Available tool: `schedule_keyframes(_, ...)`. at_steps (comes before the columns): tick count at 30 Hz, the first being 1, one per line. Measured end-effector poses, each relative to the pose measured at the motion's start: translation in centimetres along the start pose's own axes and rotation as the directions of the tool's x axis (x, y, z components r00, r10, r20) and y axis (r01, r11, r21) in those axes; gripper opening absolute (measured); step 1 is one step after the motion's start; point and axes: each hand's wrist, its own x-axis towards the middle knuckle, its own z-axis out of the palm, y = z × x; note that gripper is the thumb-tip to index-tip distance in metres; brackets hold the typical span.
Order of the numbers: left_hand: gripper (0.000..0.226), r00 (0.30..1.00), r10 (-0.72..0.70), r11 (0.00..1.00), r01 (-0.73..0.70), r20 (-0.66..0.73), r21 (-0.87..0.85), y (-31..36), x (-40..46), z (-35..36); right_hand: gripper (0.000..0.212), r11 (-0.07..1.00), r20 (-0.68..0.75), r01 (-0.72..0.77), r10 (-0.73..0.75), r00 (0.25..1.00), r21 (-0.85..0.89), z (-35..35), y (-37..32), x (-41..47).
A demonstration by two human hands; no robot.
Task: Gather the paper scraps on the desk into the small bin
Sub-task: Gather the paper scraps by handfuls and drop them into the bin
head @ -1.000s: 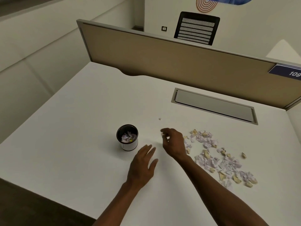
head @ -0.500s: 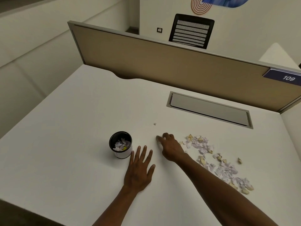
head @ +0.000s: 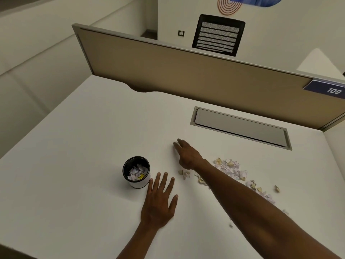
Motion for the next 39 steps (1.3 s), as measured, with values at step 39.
schedule_keyframes(39,0.063,0.999,0.053,0.997,-0.052,-0.010,0.054,0.1,-0.2,-0.4,0.061,0.988,-0.200,-0.114,0.133,0.971,0.104,5.6,2.5,-13.1)
